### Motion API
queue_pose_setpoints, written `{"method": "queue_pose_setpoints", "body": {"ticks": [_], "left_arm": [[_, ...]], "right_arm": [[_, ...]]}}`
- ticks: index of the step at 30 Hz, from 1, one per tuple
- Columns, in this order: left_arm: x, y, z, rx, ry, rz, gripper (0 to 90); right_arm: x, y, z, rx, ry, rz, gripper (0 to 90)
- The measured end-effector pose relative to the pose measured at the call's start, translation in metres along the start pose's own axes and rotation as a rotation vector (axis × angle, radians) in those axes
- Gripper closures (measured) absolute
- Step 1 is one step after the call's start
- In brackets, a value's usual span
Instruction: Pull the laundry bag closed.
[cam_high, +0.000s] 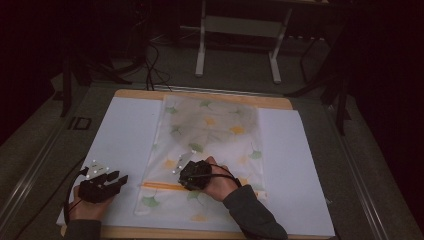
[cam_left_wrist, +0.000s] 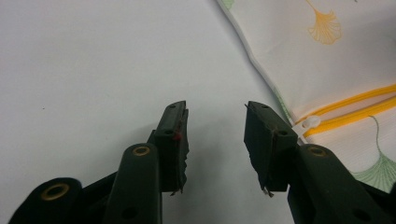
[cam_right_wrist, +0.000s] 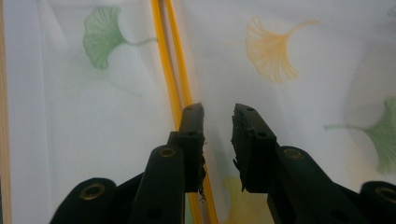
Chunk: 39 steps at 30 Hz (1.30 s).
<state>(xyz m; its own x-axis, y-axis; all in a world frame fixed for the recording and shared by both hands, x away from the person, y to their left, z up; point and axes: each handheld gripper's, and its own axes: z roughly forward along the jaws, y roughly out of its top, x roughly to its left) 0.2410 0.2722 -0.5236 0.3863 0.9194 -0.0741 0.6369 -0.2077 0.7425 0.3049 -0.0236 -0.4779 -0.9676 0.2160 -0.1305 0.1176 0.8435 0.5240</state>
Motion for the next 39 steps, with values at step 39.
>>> {"method": "queue_pose_setpoints", "body": {"ticks": [39], "left_arm": [[0.003, 0.002, -0.003, -0.011, -0.009, 0.007, 62.0]], "right_arm": [[0.027, 0.074, 0.057, -0.041, 0.075, -0.061, 81.6]]}}
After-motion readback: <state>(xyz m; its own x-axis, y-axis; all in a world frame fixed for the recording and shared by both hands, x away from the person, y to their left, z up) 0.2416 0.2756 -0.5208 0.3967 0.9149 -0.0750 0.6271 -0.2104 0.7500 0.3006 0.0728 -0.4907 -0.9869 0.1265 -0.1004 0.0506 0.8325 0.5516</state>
